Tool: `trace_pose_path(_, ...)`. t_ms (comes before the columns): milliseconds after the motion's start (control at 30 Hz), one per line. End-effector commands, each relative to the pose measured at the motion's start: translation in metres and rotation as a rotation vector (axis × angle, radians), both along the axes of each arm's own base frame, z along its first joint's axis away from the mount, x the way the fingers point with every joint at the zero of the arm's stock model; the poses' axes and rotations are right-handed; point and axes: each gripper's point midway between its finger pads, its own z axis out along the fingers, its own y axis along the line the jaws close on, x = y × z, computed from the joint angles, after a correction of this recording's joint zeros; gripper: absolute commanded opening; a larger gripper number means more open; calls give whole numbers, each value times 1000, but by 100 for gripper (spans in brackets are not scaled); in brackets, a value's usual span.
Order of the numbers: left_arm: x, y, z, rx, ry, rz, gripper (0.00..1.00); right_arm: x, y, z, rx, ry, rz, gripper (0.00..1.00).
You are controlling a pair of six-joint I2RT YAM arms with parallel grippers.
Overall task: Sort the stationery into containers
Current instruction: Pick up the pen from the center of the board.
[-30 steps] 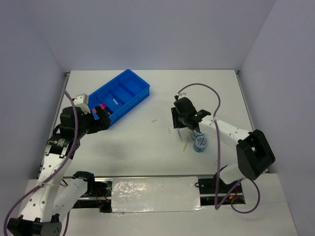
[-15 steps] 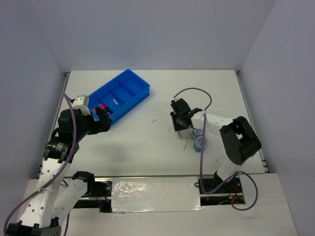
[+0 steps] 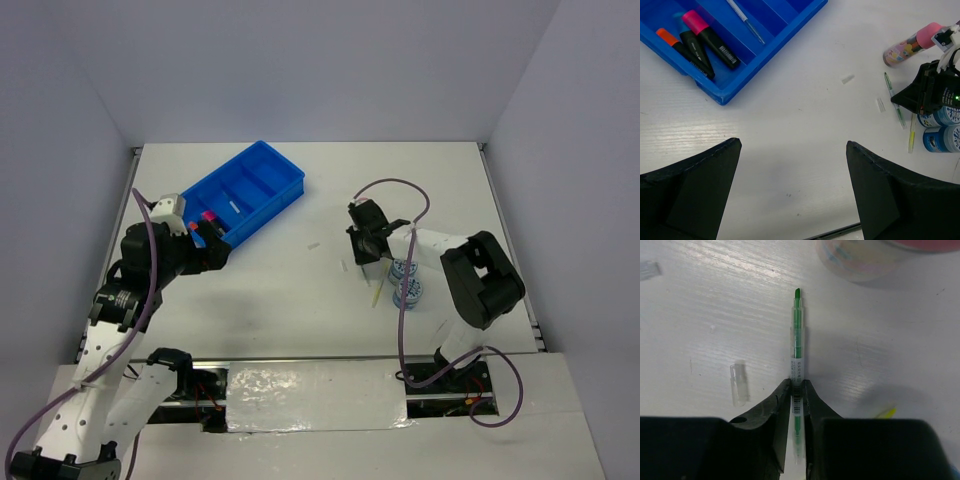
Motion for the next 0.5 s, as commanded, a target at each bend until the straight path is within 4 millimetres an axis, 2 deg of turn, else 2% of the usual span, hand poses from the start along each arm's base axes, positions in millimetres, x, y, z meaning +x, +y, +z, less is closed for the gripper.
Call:
trace_pose_path(0,4,-4,8,10,-44,-28,99,-5,0,-8,7,27,16,17)
trace_pose_path(67,5,-4,7,11,-36,-26,99,-6,2,-4,15,24,21,9)
trace_pose_path(133,7,-5,5,13,-24,-30,99,-7,1,6,26,7,11,6)
trace_pose_path(167,7,-6,5,12,-23,-35,99,-8,1,11,30,2,10,0)
trace_pose_path(333,18,-13,12,7,-12,-66,99,-10,4,68,125,-115,8,0)
trace_pose_path(367,21,-15,14,3,-11,-72,99,-10,6,91,160,-164,14,0)
trace_pose_path(433,32,-18,23,0,-20,-78,99,-13,4,111,179,-196,15,0)
trace_pose_path(467,36,-20,28,-2,-25,-84,99,-13,2,135,204,-249,15,0)
